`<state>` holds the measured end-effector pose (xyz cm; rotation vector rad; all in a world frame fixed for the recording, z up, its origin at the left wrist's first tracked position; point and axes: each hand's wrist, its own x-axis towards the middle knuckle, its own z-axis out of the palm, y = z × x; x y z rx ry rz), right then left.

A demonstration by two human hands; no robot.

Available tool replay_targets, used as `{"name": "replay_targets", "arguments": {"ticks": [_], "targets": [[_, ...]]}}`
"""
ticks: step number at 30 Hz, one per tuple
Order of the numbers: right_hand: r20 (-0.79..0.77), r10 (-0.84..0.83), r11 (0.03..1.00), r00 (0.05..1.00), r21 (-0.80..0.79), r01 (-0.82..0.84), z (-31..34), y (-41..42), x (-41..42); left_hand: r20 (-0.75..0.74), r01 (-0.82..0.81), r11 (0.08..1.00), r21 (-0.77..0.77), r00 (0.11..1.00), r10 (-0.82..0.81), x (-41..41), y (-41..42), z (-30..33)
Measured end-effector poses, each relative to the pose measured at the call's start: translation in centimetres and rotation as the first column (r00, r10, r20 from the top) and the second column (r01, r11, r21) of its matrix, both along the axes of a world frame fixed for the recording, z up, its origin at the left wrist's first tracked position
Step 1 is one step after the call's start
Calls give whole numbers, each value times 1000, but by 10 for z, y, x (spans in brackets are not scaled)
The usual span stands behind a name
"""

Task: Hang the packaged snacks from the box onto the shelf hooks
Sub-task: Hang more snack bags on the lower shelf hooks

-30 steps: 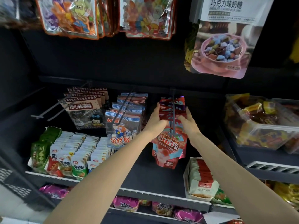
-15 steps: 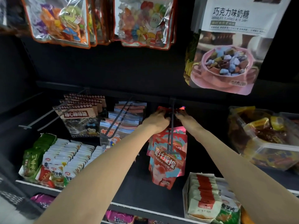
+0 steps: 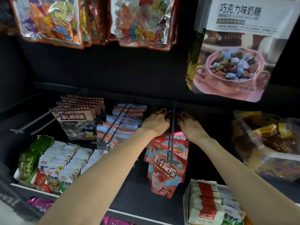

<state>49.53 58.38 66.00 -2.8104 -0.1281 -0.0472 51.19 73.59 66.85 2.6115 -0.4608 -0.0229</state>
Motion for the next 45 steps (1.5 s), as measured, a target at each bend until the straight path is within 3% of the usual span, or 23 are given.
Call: {"name": "replay_targets", "arguments": {"ticks": [5, 9, 16, 22, 25, 29, 38, 42, 45], "targets": [[-20, 10, 1000, 1000, -8, -10, 7, 4, -7, -52, 20, 999, -27, 998, -21, 0, 1, 2], [17, -121, 984, 993, 132, 117, 11, 2, 3, -85, 33, 997, -73, 996, -40, -2, -1, 6], [24, -154, 983, 988, 102, 151, 17, 8, 11, -85, 52, 997, -58, 995, -57, 1, -2, 12], [143, -80, 971, 987, 235, 44, 15, 4, -29, 133, 103, 991, -85, 987, -91, -13, 15, -5], [35, 18, 957, 999, 289, -27, 9, 4, -53, 134, 150, 988, 40, 979, -154, -24, 23, -12], [-79, 24, 936, 997, 352, 6, 7, 5, -56, 111, 138, 982, 131, 982, -153, -28, 23, -12], [-179, 7, 938, 984, 343, 56, 4, 4, -50, 78, 114, 990, 77, 990, -120, -28, 21, -19], [-227, -3, 895, 974, 433, 104, 6, 8, -50, 59, 102, 994, 29, 993, -104, -35, 21, -19], [-200, -41, 865, 979, 484, 135, 8, 14, -55, 135, 104, 990, 92, 984, -116, -37, 23, -19]]}}
